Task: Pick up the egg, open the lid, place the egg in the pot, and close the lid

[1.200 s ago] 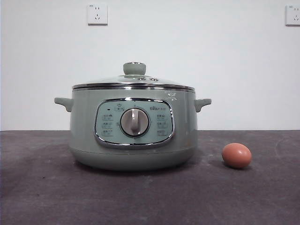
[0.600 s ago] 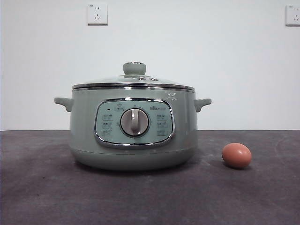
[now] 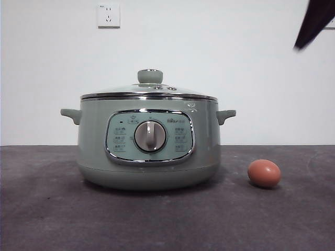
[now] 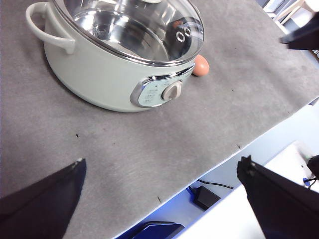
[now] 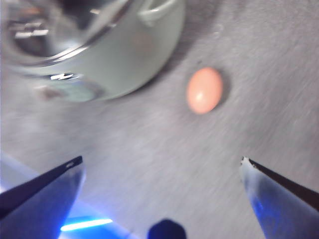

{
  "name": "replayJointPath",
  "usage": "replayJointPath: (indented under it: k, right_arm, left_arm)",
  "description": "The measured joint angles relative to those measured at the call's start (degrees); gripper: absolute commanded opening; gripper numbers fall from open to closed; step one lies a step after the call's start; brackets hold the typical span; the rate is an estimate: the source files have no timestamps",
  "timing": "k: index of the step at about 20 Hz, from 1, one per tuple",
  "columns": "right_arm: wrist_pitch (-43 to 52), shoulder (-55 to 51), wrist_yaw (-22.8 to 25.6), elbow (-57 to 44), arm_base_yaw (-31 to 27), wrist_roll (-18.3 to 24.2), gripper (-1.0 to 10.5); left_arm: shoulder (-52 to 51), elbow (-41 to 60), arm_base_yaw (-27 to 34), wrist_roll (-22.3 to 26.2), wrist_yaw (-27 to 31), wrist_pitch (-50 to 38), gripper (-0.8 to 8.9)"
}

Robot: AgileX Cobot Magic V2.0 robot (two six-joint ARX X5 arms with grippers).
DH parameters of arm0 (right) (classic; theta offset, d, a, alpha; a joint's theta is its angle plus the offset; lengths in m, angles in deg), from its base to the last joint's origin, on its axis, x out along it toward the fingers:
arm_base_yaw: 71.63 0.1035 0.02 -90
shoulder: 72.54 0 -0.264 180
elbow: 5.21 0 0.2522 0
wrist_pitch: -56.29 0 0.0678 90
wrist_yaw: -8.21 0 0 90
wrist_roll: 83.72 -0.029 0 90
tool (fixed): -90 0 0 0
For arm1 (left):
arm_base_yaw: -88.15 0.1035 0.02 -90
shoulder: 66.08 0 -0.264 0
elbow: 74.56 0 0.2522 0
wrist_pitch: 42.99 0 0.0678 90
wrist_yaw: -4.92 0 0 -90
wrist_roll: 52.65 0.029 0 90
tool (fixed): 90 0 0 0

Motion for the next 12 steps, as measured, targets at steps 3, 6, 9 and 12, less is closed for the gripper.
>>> replayJointPath:
  k: [3,6,9,12]
  right_arm:
    - [5.92,8.11,5.44,0.00,3.74,0.02,5.9]
    - [12.04,15.13,9.03,0.00,6.32,0.02,5.9]
    - [16.11,20.59,13.18,0.00,7.96,0.02,5.9]
    - [19.54,24.90,14.84,0.00,9.16,0.00,5.9]
  left_arm:
    - [0.00,0.00,0.00,0.00,0.00,0.00,6.19]
    - [0.00,0.00,0.00,0.00,0.00,0.02,6.19]
    - [0.00,0.00,0.00,0.00,0.00,0.04,6.19]
    - [0.00,0.00,0.00,0.00,0.02,0.04,6.19]
